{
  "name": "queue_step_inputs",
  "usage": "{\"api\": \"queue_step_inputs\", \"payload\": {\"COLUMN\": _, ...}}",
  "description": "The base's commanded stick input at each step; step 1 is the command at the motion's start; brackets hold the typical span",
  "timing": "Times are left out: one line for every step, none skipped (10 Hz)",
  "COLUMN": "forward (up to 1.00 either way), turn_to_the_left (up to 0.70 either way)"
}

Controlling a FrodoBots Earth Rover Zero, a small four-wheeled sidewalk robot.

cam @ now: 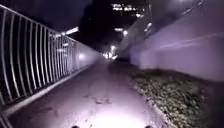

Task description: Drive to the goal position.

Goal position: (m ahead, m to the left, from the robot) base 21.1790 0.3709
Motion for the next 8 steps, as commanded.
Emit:
{"api": "queue_step_inputs", "payload": {"forward": 0.5, "turn_to_the_left": 0.0}}
{"api": "queue_step_inputs", "payload": {"forward": 0.5, "turn_to_the_left": 0.0}}
{"api": "queue_step_inputs", "payload": {"forward": 0.5, "turn_to_the_left": 0.0}}
{"api": "queue_step_inputs", "payload": {"forward": 0.5, "turn_to_the_left": 0.0}}
{"api": "queue_step_inputs", "payload": {"forward": 0.5, "turn_to_the_left": 0.0}}
{"api": "queue_step_inputs", "payload": {"forward": 0.5, "turn_to_the_left": 0.0}}
{"api": "queue_step_inputs", "payload": {"forward": 0.5, "turn_to_the_left": 0.0}}
{"api": "queue_step_inputs", "payload": {"forward": 0.5, "turn_to_the_left": 0.0}}
